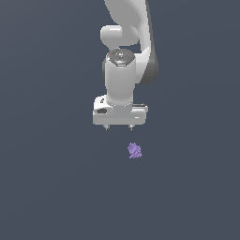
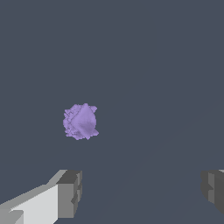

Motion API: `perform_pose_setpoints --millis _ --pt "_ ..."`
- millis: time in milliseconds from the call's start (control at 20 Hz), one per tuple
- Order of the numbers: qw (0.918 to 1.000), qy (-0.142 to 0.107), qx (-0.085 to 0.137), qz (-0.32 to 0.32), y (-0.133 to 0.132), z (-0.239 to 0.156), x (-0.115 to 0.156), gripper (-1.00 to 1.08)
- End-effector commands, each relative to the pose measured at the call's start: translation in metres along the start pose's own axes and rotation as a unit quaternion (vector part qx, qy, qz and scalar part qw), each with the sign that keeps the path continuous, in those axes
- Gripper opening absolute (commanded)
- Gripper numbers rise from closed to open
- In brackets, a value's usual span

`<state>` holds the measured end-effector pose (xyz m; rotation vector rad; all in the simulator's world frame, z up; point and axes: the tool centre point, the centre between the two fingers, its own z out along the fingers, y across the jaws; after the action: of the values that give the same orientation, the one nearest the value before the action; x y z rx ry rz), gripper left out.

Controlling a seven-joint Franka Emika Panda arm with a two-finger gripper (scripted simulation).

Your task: Pick up the object and move it to a goal position.

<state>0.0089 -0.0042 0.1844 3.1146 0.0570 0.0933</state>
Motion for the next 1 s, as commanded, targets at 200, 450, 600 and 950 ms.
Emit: perform_pose_setpoints --millis 200,450,600,950 --pt "0.9999 -0.004 -0.001 -0.01 -0.007 0.002 0.0 1.0" --pt "0.9995 -0.012 -0.004 -0.028 -0.019 0.002 -0.001 1.0" --pt "0.9995 -0.012 -0.004 -0.028 -0.018 0.002 -0.001 1.0" --pt "0.9994 -0.014 -0.002 -0.03 -0.027 0.014 0.005 1.0"
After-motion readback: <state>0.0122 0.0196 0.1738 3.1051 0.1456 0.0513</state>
